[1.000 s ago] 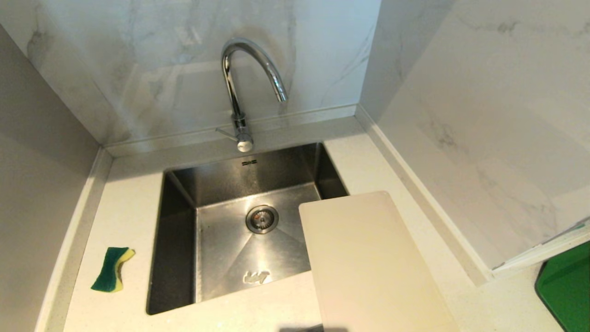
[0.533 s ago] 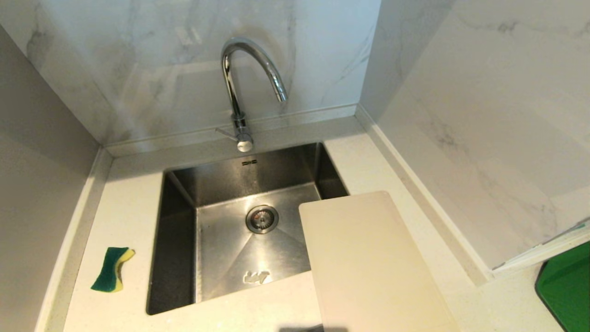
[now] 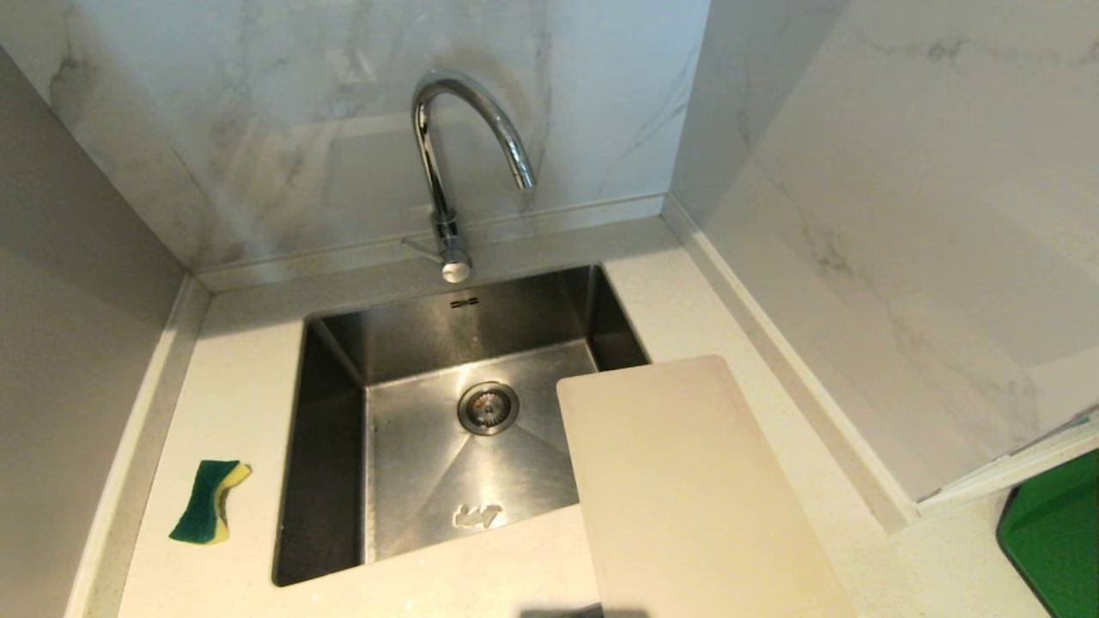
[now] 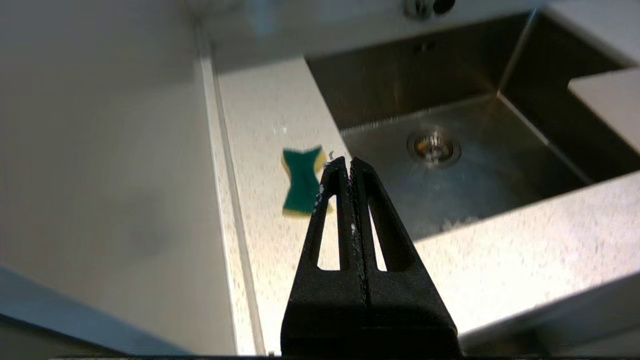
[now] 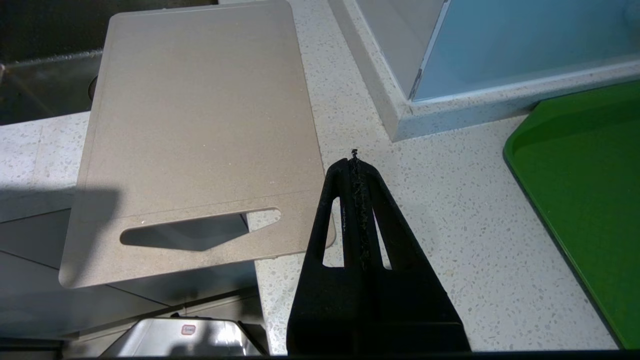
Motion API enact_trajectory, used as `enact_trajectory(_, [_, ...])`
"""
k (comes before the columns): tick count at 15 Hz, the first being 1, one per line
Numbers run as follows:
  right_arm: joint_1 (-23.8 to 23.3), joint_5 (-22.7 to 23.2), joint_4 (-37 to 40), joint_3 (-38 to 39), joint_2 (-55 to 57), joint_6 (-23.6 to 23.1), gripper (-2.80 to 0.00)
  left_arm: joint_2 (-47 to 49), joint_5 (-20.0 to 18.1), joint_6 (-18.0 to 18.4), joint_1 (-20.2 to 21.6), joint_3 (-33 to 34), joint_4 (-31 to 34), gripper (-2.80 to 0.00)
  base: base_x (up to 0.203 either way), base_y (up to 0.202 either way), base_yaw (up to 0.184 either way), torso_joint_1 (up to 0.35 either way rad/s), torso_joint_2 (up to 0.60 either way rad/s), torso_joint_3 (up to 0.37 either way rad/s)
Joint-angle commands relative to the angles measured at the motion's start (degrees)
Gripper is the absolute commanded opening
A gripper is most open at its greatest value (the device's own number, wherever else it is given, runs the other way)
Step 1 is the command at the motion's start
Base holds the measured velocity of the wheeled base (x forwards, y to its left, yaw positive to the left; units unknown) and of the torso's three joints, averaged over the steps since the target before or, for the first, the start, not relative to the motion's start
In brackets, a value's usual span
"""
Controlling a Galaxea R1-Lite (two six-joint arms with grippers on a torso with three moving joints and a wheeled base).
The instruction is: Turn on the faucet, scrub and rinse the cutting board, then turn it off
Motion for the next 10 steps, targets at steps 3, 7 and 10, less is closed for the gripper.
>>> enact_trajectory(3, [0.0, 0.04, 0.0, 0.0, 0.07, -0.05, -2.8, 0.11, -0.29, -0.8, -0.02, 0.3, 9.57, -2.8, 0.0, 0.0, 0.0, 0.0, 0.0, 0.0])
enact_trajectory(7, [0.0, 0.01, 0.0, 0.0, 0.07, 0.04, -2.8, 0.14, -0.36, -1.49, -0.07, 0.3, 9.55, -2.8, 0.0, 0.0, 0.0, 0.0, 0.0, 0.0])
enact_trajectory(10, [0.0, 0.0, 0.0, 0.0, 0.07, 0.56, -2.8, 0.14, -0.36, -1.76, -0.07, 0.3, 9.46, -2.8, 0.0, 0.0, 0.0, 0.0, 0.0, 0.0])
